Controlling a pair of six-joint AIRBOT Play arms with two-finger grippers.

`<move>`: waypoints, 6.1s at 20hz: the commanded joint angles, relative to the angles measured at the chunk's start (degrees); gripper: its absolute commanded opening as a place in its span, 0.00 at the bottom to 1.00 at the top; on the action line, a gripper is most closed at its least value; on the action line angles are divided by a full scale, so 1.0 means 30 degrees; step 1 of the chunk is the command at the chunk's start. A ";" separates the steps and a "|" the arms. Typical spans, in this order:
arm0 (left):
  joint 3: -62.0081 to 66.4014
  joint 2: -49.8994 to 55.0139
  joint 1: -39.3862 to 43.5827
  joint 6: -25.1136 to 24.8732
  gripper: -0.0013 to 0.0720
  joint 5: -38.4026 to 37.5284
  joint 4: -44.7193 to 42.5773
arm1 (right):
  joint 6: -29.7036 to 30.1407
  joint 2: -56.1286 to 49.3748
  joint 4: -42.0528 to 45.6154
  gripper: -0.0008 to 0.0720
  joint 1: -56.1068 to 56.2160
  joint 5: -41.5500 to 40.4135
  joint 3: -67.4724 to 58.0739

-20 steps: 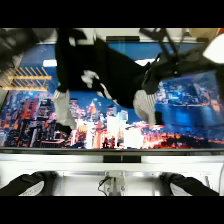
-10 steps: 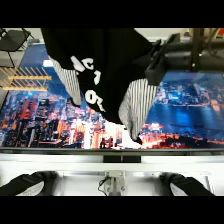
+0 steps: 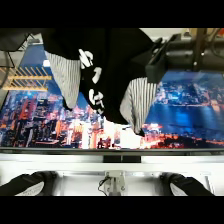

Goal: Fold the shirts.

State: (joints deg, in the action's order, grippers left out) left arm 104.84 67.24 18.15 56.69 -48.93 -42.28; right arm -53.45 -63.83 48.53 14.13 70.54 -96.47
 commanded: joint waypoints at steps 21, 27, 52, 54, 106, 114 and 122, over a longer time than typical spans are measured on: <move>0.0095 0.0925 0.2208 -0.3592 1.00 0.2200 -0.7577 | -0.0605 -0.0852 0.2601 0.09 -0.0007 -0.0080 0.0015; 0.0087 0.0058 -0.1056 0.0729 1.00 -1.0025 -0.9581 | -0.0459 -0.0852 0.2856 0.09 0.0000 -0.0073 0.0015; 0.0146 0.5311 0.6171 -0.0466 0.26 1.3027 -0.7417 | 0.0204 -0.0845 0.1698 0.09 0.0007 0.0852 0.0015; 0.0146 0.5289 0.6149 -0.0692 0.10 1.3850 -0.7431 | 0.0335 -0.0787 0.1508 0.10 -0.0007 0.0678 0.0015; 0.0160 0.0415 0.2484 -0.0168 0.93 0.9347 -0.7482 | -1.2670 0.4954 1.8797 0.09 -1.7325 -0.6156 -0.0102; 0.0138 0.0415 0.2484 -0.0168 0.93 0.9027 -0.7482 | -1.7165 0.3279 2.0218 0.09 -2.1362 -1.1205 -0.0117; 0.0131 0.0452 0.2484 -0.0168 0.93 0.6513 -0.7482 | -1.8061 0.2229 1.9088 0.09 -2.5937 -1.3180 -0.0124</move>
State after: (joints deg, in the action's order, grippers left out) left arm 105.27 68.60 25.65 56.18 -25.30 -64.73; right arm -107.00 -56.01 107.92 -59.31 35.20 -96.77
